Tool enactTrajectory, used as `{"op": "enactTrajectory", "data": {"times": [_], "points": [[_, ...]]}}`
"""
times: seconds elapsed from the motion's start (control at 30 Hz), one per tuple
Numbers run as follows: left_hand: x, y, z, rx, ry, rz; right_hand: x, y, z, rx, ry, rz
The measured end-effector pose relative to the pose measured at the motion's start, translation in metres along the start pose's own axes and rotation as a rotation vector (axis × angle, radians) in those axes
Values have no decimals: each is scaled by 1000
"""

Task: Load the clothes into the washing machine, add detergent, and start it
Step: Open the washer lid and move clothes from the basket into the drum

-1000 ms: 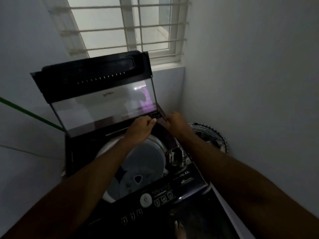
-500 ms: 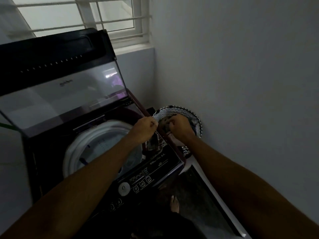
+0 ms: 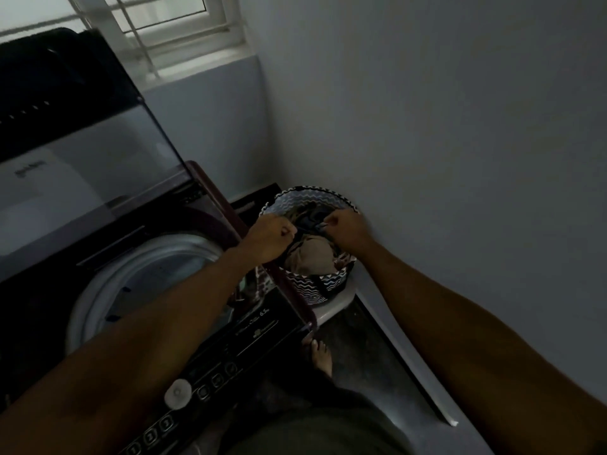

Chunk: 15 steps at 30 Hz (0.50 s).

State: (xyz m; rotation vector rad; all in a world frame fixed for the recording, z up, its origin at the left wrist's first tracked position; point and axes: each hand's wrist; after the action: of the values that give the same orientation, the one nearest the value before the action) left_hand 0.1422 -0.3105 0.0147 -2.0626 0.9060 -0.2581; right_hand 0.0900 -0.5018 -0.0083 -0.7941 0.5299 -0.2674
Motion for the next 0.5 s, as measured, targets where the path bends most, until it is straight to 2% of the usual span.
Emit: {"op": "enactTrajectory", "data": {"times": [0.2,0.3,0.37,0.5], "points": [[35,28,0,-57,-154,207,28,9,-23,14,47,131],[49,43,10,-30,-210,398,44,21,-36,17,84,162],[59,56,26,8,-270,514,54,34,-47,-6,176,184],[75,72,39,51,-297,554,74,65,-62,-45,282,301]]}}
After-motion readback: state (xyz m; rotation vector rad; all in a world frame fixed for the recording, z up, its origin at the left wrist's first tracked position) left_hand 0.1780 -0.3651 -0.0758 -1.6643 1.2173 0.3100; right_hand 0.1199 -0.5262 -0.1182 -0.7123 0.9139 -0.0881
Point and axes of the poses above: each hand's wrist, its own x-axis towards the middle knuckle, its own y-axis out of the palm, z = x × y, and after that the axes turned 10 degrees about y, right-handed
